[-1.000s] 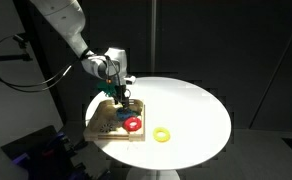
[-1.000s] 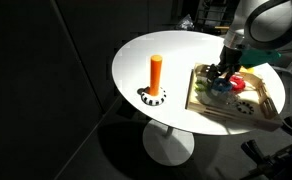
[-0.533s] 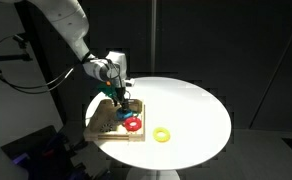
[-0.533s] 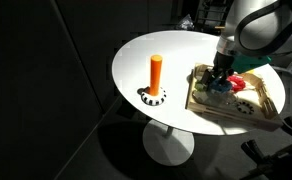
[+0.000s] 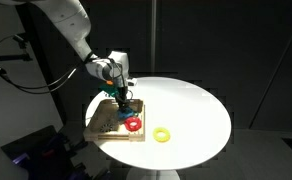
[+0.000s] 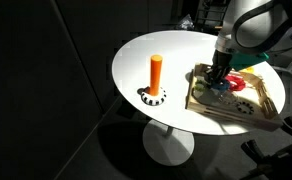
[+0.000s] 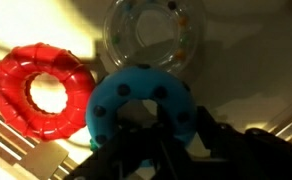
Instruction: Remove the blue circular object from the box
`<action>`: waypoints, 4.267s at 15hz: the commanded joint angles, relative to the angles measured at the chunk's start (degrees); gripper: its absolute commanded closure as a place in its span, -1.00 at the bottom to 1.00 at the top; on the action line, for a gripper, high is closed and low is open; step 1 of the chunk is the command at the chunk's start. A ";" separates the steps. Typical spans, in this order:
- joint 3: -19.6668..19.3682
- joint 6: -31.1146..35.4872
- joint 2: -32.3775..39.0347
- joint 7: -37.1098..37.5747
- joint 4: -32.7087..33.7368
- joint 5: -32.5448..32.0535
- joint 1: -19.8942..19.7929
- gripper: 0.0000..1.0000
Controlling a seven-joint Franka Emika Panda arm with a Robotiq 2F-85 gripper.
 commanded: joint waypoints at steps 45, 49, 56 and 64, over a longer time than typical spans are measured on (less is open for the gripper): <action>-5.03 -26.69 -10.79 0.92 7.10 1.06 -6.75 -1.00; -3.07 -37.95 -16.17 -2.95 7.69 2.63 -6.51 -1.00; -0.94 -52.95 -26.73 -0.24 7.53 0.71 -5.22 -1.00; 1.69 -55.66 -39.31 1.23 7.09 0.20 -5.32 -1.00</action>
